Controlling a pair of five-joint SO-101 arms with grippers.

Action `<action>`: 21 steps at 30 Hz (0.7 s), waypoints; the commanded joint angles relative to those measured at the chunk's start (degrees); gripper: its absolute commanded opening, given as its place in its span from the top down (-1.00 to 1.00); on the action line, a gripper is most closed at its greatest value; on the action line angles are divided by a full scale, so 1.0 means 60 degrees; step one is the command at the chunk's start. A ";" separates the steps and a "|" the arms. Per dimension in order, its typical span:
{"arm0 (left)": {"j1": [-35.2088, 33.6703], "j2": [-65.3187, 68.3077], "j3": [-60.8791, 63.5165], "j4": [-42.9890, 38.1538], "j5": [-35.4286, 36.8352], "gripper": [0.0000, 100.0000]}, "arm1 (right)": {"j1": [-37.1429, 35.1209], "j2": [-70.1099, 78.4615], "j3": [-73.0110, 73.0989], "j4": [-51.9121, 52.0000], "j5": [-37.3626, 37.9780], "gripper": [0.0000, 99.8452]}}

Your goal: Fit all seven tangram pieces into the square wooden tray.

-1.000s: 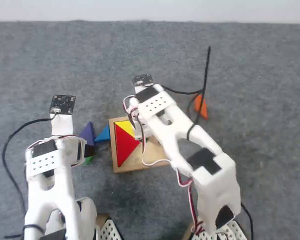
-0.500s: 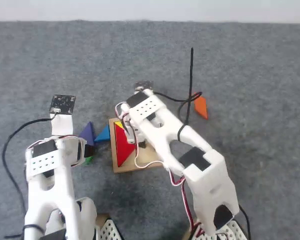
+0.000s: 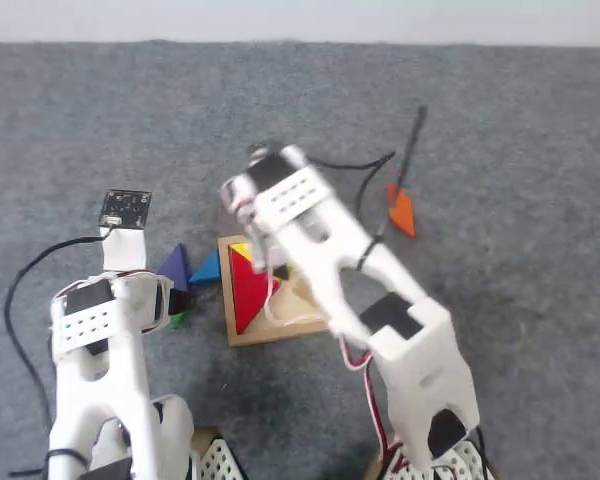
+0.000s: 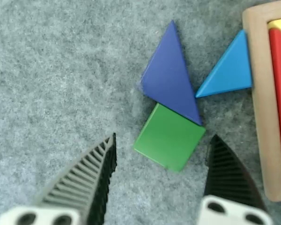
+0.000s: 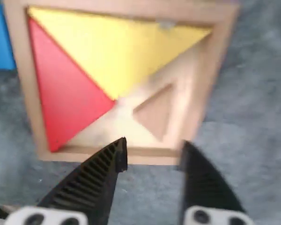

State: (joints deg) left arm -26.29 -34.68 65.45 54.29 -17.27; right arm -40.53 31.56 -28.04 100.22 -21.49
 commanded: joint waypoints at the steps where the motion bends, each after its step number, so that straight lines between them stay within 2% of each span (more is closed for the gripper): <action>1: -0.0059 -0.0278 -0.0037 -0.0161 -0.0103 0.41 | 0.0740 -0.0242 -0.0777 0.0432 0.1758 0.90; 6: -0.0059 -0.0278 -0.0037 -0.0161 -0.0103 0.41 | 0.0637 -0.1853 0.0498 0.0432 0.4234 0.99; 11: -0.0059 -0.0278 -0.0037 -0.0161 -0.0103 0.41 | 0.0755 -0.4755 0.2945 -0.0374 0.5538 0.98; 16: -0.0059 -0.0278 -0.0037 -0.0161 -0.0103 0.41 | 0.0872 -0.6835 0.7062 -0.3407 0.6403 0.98; 21: -0.0059 -0.0278 -0.0037 -0.0161 -0.0103 0.41 | 0.0872 -0.7187 1.0403 -0.7875 0.6564 0.98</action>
State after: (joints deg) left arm -26.29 -34.68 65.45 54.29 -17.27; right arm -36.22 -8.00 25.58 68.92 16.92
